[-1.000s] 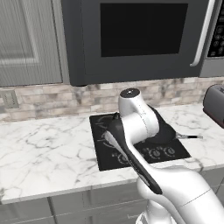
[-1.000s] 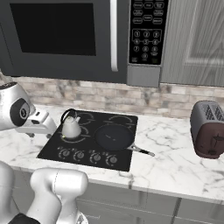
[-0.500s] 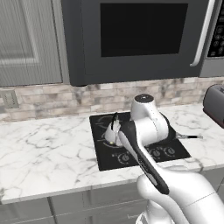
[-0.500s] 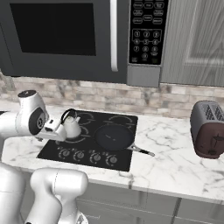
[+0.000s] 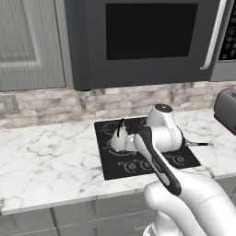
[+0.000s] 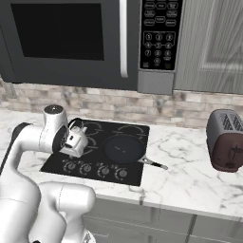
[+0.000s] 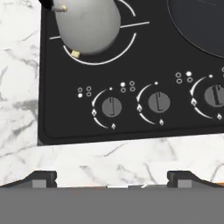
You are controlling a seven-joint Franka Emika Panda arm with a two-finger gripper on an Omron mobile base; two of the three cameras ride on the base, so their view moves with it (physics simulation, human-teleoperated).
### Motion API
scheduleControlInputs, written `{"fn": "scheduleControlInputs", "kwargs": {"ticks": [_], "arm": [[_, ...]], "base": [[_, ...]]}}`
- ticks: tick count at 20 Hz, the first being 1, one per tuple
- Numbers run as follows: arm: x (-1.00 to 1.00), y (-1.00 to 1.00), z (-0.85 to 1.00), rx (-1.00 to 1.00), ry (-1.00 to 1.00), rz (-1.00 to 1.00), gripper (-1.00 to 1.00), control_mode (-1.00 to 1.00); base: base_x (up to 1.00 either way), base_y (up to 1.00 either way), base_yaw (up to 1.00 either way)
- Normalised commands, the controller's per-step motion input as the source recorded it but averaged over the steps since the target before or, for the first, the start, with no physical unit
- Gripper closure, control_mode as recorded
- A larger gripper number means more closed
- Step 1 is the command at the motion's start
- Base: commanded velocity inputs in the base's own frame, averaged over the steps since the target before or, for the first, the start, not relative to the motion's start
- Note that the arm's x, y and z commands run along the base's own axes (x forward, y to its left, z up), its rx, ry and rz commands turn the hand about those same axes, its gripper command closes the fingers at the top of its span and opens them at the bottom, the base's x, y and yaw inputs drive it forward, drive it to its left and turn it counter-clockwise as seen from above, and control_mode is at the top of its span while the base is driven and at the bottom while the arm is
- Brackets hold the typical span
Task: Pick the kettle from the counter and place it on a stove burner. Then turn the burner on.
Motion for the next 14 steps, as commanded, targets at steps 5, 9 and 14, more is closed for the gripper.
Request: {"fn": "scheduleControlInputs", "kwargs": {"ticks": [5,9,14], "arm": [[0.41,0.0,-0.23,0.02,0.05,0.0,-1.0,-1.0],[0.39,0.0,-0.21,0.0,0.07,0.0,-1.0,-1.0],[0.42,0.01,-0.18,0.0,0.07,0.0,-1.0,-1.0]], "base": [[0.0,0.0,0.0],[0.0,0.0,0.0],[0.0,0.0,0.0]]}}
